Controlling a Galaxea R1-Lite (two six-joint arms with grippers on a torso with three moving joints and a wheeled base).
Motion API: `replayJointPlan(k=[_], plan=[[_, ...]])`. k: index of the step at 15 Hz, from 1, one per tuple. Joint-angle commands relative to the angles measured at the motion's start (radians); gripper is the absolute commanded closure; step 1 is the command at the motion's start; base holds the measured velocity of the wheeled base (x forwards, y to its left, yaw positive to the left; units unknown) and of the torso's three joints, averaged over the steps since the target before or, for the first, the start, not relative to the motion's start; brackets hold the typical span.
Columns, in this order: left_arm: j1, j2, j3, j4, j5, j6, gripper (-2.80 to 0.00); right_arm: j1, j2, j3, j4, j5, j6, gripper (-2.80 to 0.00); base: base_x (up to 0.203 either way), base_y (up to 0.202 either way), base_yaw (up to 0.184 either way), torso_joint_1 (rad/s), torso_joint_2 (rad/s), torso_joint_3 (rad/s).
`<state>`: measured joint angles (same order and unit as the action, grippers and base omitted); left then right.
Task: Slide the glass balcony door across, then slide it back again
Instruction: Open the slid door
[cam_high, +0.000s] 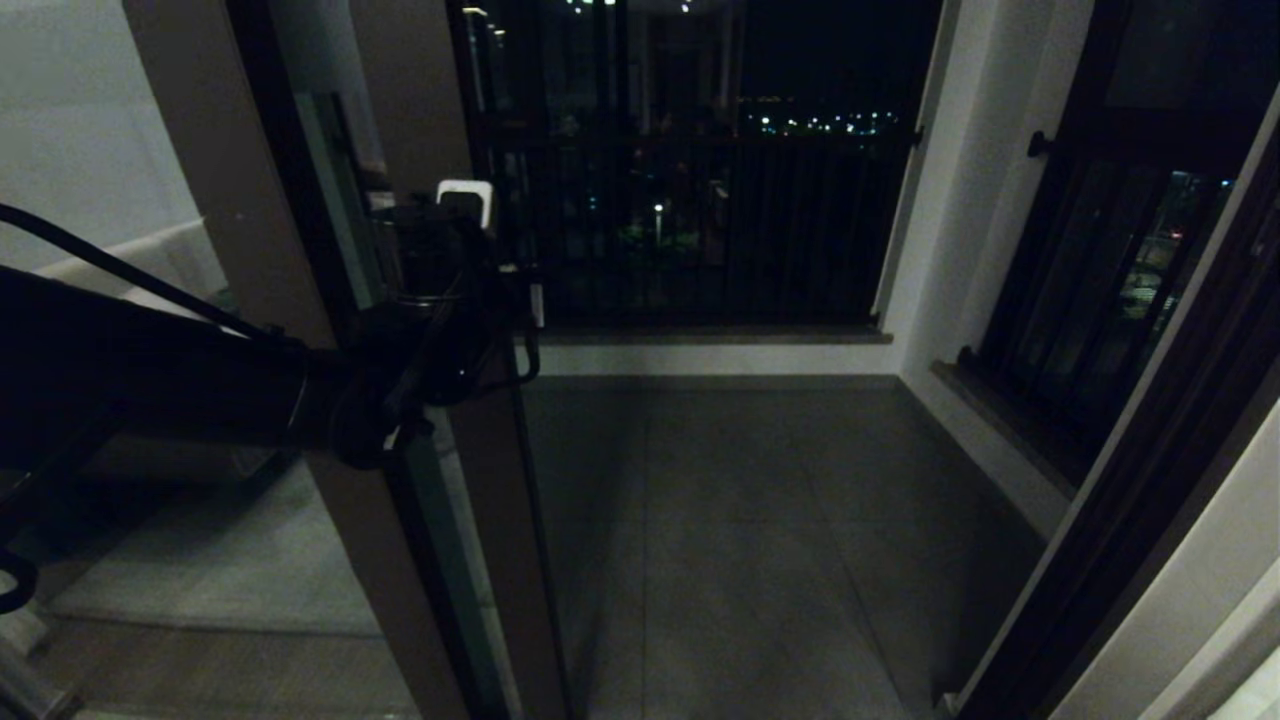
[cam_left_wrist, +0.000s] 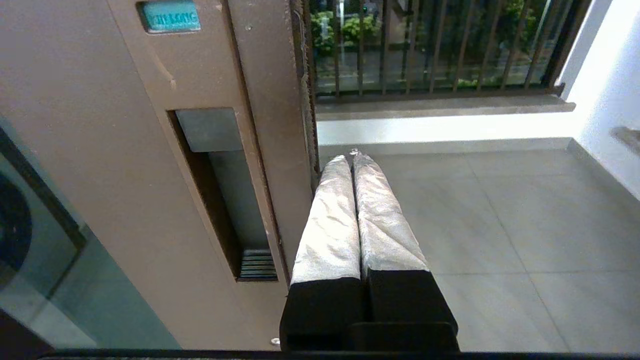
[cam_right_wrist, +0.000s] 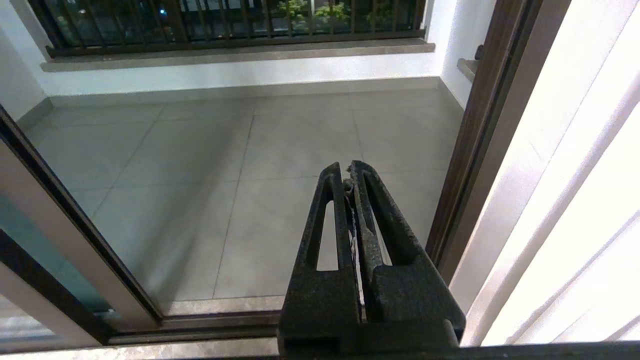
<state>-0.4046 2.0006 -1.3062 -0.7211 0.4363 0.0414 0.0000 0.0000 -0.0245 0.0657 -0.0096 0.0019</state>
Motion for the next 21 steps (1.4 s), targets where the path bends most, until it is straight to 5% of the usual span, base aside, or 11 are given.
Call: replayJointPlan(k=[1, 21], plan=[[0.016, -0.002, 0.012, -0.001, 0.007, 0.000, 0.00, 0.000, 0.002, 0.000, 0.000, 0.000, 0.000, 0.00, 0.000, 0.000, 0.000, 0.000, 0.00, 0.000], [0.036, -0.017, 0.072, -0.052, 0.007, 0.000, 0.00, 0.000, 0.002, 0.000, 0.000, -0.001, 0.000, 0.00, 0.000, 0.000, 0.000, 0.000, 0.00, 0.000]])
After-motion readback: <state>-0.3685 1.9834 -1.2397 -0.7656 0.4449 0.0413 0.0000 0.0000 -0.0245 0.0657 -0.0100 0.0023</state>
